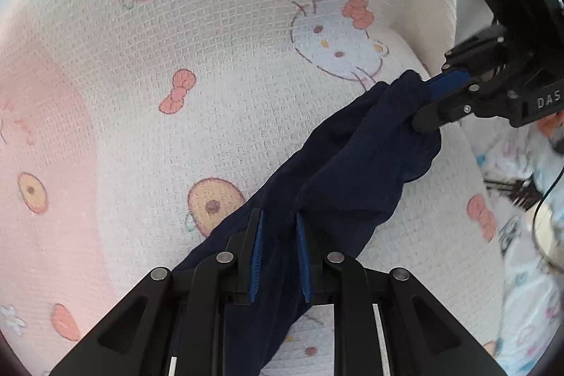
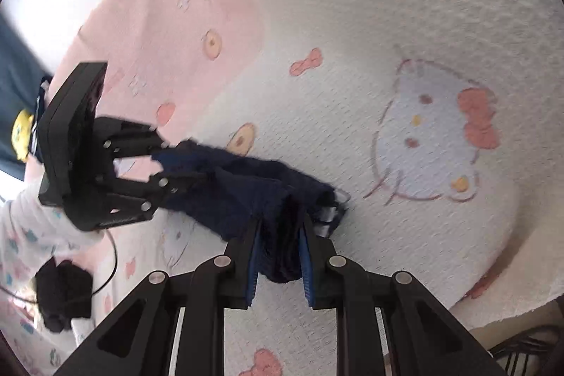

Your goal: Fold clothes

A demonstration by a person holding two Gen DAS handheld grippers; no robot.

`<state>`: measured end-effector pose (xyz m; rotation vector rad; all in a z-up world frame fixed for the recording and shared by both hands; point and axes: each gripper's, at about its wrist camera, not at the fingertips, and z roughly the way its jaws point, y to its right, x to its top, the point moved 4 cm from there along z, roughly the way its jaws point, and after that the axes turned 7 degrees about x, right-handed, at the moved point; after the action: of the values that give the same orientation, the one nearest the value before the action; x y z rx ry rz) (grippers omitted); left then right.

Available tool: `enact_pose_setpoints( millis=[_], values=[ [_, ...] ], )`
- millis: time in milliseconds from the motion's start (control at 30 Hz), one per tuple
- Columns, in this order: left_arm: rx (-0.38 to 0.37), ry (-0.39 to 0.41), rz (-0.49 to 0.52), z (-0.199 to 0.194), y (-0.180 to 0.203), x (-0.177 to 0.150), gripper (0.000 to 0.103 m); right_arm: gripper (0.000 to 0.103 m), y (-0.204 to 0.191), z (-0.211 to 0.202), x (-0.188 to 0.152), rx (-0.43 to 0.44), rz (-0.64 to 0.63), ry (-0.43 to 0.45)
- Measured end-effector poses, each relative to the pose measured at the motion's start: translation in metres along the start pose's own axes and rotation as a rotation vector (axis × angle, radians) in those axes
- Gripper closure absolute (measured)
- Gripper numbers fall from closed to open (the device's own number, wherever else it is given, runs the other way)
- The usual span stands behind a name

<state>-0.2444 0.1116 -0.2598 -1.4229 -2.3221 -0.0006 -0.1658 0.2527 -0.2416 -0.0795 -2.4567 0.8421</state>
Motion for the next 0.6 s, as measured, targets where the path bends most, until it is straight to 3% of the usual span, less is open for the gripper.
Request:
enact_pose_setpoints(
  millis=[367, 500, 600],
  values=[
    [-0.020, -0.002, -0.167, 0.013, -0.029, 0.021, 0.087, 0.084, 0.015, 0.008, 0.009, -0.113, 0.039, 0.047],
    [-0.018, -0.031, -0.203, 0.016, -0.036, 0.020, 0.087, 0.084, 0.013, 0.017, 0.006, -0.235, -0.059, 0.012],
    [-0.024, -0.028, -0.247, 0.009, -0.041, 0.013, 0.087, 0.084, 0.010, 0.017, 0.007, -0.258, -0.086, 0.006]
  ],
)
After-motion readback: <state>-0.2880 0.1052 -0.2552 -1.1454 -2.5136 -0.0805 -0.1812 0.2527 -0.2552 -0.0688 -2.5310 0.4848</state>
